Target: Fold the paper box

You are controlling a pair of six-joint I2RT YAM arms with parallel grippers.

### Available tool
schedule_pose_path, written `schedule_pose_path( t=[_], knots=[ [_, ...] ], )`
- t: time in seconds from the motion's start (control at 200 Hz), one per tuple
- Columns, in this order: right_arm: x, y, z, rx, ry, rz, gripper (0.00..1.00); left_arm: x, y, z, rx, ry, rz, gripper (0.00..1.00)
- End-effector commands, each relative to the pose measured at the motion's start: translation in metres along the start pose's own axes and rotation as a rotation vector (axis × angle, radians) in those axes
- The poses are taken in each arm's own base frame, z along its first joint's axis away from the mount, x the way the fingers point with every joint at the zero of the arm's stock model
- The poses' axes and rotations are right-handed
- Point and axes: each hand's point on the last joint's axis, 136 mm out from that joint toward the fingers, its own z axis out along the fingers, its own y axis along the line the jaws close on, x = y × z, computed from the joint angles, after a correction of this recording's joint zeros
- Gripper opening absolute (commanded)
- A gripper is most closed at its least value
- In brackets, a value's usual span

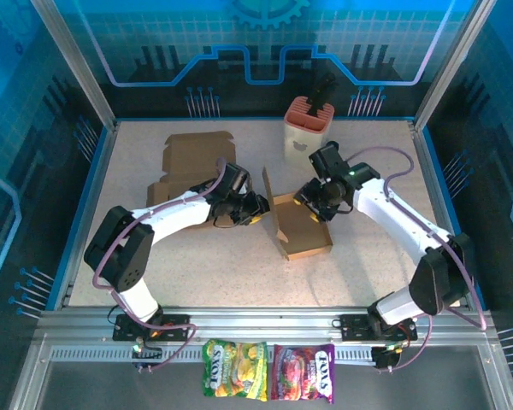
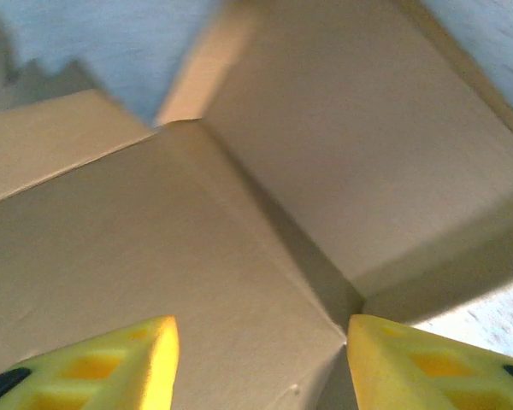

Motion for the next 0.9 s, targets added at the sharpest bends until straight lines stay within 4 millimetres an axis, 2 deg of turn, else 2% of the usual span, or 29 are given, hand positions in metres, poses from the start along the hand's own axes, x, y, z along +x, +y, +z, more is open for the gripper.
schedule_pose_path(
  t=[0.0, 0.12, 0.205, 0.285, 0.4, 0.705, 0.805, 0.895],
  knots=[
    [0.007, 0.054, -0.035, -0.210, -0.046, -0.334, 0.60, -0.003, -0.012, -0.002, 0.005, 0.010, 0.031, 0.33],
    [0.016, 0.082, -0.053, -0.314, -0.049, -0.432, 0.62, -0.004, -0.016, 0.000, 0.003, 0.016, 0.042, 0.33],
    [0.021, 0.090, -0.057, -0.339, -0.026, -0.463, 0.62, -0.006, -0.019, 0.001, 0.000, 0.019, 0.049, 0.33],
    [0.026, 0.088, -0.048, -0.310, 0.027, -0.475, 0.61, -0.007, -0.020, 0.003, 0.002, 0.021, 0.052, 0.33],
    [0.032, 0.080, -0.029, -0.235, 0.118, -0.479, 0.52, -0.008, -0.021, 0.004, 0.000, 0.022, 0.054, 0.33],
    [0.030, 0.090, -0.017, -0.214, 0.140, -0.480, 0.41, -0.009, -0.024, 0.006, -0.003, 0.023, 0.064, 0.33],
    [0.028, 0.096, -0.013, -0.225, 0.129, -0.463, 0.32, -0.009, -0.023, 0.006, -0.007, 0.026, 0.068, 0.33],
    [0.025, 0.098, -0.010, -0.224, 0.114, -0.427, 0.15, -0.010, -0.024, 0.005, -0.012, 0.025, 0.075, 0.33]
  ],
)
